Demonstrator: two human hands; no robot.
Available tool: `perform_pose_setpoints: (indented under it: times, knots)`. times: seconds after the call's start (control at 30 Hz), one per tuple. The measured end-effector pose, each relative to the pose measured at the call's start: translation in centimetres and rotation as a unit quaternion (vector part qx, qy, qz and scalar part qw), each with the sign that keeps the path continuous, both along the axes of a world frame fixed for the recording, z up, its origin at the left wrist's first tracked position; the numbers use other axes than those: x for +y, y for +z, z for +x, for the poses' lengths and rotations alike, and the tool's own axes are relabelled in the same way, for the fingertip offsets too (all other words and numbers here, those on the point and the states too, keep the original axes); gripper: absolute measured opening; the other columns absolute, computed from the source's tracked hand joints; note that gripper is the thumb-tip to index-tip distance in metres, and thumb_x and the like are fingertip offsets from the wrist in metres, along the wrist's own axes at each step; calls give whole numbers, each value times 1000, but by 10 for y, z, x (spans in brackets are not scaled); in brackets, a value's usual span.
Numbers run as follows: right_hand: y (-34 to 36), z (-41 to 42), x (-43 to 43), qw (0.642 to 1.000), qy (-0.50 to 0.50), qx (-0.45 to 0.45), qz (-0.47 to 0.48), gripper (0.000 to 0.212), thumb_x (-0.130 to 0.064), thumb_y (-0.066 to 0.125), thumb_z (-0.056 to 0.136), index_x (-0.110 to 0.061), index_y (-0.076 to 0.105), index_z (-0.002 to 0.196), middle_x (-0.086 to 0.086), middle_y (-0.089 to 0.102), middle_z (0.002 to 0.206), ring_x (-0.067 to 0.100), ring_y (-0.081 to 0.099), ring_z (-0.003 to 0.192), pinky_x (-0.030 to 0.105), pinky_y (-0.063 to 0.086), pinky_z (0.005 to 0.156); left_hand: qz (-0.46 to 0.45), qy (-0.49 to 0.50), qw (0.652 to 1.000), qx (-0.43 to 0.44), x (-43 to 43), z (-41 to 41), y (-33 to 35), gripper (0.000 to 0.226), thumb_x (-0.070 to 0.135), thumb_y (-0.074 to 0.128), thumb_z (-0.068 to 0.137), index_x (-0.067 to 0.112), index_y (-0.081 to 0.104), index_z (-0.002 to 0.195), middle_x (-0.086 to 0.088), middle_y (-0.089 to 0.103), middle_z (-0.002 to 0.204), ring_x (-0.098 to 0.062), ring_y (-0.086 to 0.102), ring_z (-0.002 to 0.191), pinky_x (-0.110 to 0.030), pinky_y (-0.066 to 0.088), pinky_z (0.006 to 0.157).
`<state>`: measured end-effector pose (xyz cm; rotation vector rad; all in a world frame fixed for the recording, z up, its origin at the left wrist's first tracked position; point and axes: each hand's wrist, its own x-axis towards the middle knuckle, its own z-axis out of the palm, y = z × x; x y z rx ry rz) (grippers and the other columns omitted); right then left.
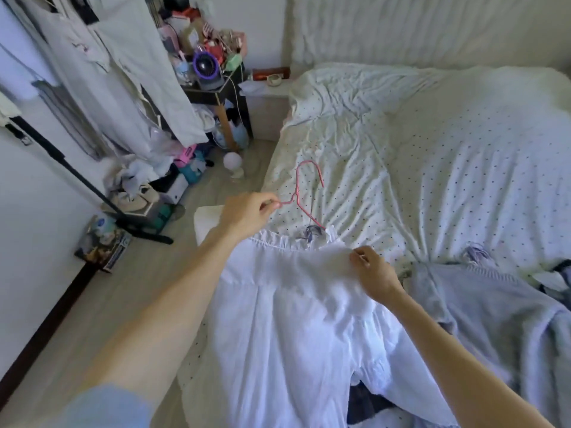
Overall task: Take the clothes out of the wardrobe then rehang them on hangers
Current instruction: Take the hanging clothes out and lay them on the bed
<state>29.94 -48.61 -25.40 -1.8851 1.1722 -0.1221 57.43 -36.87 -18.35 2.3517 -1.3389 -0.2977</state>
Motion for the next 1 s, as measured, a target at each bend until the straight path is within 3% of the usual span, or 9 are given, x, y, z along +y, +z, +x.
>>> perform_pose_setpoints:
  times: [0.13, 0.27, 0.43, 0.6, 0.77, 0.9, 1.0]
  knots:
    - [-77, 11, -19, 993, -42, 87, 60, 16, -31, 51, 101, -21, 61, 109, 11, 68, 107, 31, 61, 91, 36, 49, 78, 58, -10, 998, 16, -40, 22, -112, 18, 37, 54, 101, 32, 71, 104, 3, 73, 82, -23, 66, 77, -30, 43, 63]
    - [-132, 18, -33, 986, -77, 134, 68, 20, -23, 52, 100, -19, 61, 116, 9, 69, 109, 26, 58, 87, 30, 43, 72, 88, -33, 995, -24, -74, 34, -190, 24, 38, 49, 103, 30, 72, 108, 3, 74, 84, -22, 67, 77, -30, 49, 68]
    - [-182, 34, -61, 980, -79, 173, 59, 37, -19, 55, 96, -19, 49, 133, 9, 59, 128, 31, 58, 112, 35, 45, 89, 119, -23, 992, -22, -114, 51, -265, 25, 31, 48, 103, 25, 72, 109, -5, 71, 86, -30, 64, 81, -34, 49, 70]
    - [-225, 44, -61, 978, -49, 196, 46, 58, -26, 63, 92, -16, 40, 144, 8, 50, 141, 31, 48, 126, 36, 37, 102, 186, -10, 982, -28, -133, 59, -333, 27, 29, 46, 104, 26, 69, 117, -8, 67, 103, -31, 61, 97, -37, 44, 75]
    - [-246, 25, -43, 981, -64, 177, 49, 68, -34, 68, 90, -14, 38, 147, 8, 49, 143, 31, 42, 129, 36, 28, 110, 204, 6, 978, -35, -140, 56, -373, 23, 27, 49, 102, 25, 69, 115, -9, 65, 102, -33, 58, 100, -38, 40, 76]
    - [-237, -7, -22, 990, -43, 131, -24, 76, -59, 54, 90, -11, 38, 148, 9, 43, 149, 25, 40, 137, 37, 32, 114, 213, 32, 977, -14, -146, 49, -376, 24, 27, 50, 101, 24, 69, 115, -12, 63, 105, -35, 55, 106, -43, 43, 85]
    - [-227, -45, -8, 981, -86, 173, -30, 81, -73, 30, 92, -20, 32, 152, 3, 35, 157, 22, 32, 144, 41, 26, 118, 205, 38, 978, 3, -138, 37, -360, 33, 28, 52, 98, 24, 61, 130, -12, 60, 121, -35, 51, 118, -47, 42, 96]
